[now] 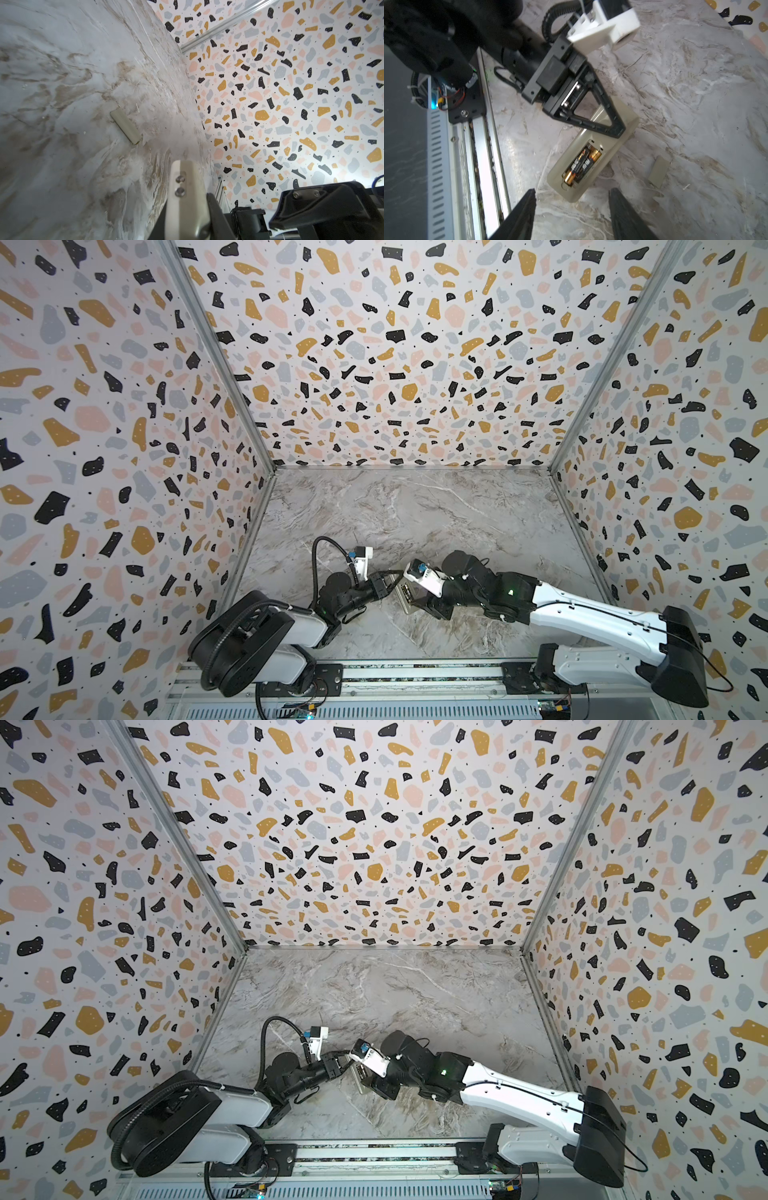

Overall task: Load the batteries into the remote control
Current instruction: 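Press the second battery down into the compartment with the right gripper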

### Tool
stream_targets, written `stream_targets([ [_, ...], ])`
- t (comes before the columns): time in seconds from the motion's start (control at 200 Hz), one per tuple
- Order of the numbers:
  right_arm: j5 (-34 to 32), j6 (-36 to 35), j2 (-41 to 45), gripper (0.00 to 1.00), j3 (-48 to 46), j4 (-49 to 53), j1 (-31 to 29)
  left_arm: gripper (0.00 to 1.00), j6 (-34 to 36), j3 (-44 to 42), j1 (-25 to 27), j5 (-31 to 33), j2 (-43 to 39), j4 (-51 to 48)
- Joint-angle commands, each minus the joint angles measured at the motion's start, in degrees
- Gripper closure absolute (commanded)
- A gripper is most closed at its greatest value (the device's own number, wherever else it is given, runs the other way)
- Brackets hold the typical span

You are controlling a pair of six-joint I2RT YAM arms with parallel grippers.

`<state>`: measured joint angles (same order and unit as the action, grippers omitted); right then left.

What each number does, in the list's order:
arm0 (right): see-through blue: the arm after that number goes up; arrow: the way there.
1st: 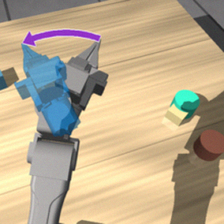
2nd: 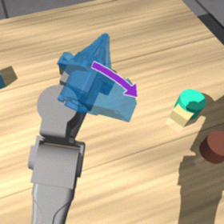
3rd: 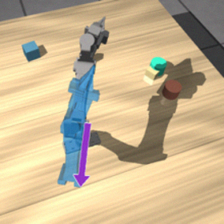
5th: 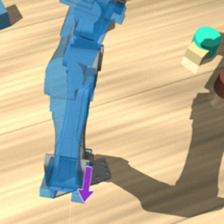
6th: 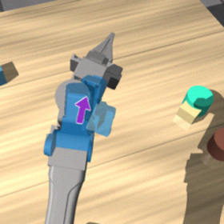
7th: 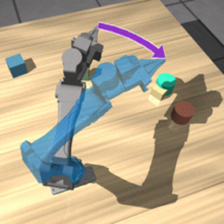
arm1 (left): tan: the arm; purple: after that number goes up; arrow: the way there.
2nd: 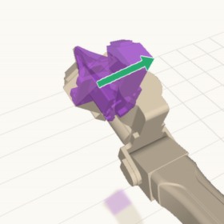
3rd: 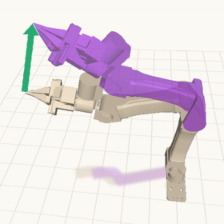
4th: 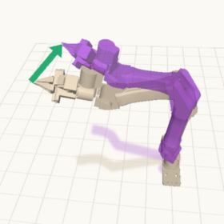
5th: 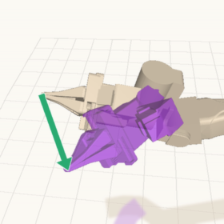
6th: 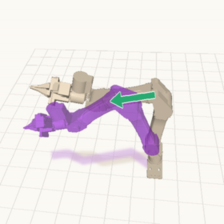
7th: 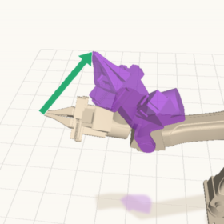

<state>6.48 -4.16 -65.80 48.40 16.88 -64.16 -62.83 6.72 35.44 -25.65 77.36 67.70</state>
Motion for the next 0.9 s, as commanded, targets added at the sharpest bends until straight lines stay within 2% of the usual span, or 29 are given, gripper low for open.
stream_targets([
  [0.0, 3.0, -6.9, 3.2, 0.42, -3.4, -3.3, -2.4, 1.00, 4.6, 2.4, 0.3, -5.1, -3.4, -5.8],
  [0.115, 4.1, -8.8, 3.5, 0.42, -4.1, -4.4, -2.7, 1.00, 5.4, 2.5, 0.4, -6.9, -5.0, -8.6],
  [0.18, 4.1, -9.8, 2.6, 0.46, -3.4, -4.3, -2.8, 1.00, 5.4, 2.3, 0.4, -7.6, -5.1, -8.9],
  [0.445, 4.0, -12.0, -2.1, 0.58, -0.7, -3.1, -3.9, 1.00, 3.2, 1.1, 0.6, -9.4, -3.6, -4.4],
  [0.896, 2.3, -13.7, -6.5, 0.63, 0.3, -1.9, -4.1, 1.00, 4.3, 1.2, 0.7, -9.7, -5.5, -6.9],
])
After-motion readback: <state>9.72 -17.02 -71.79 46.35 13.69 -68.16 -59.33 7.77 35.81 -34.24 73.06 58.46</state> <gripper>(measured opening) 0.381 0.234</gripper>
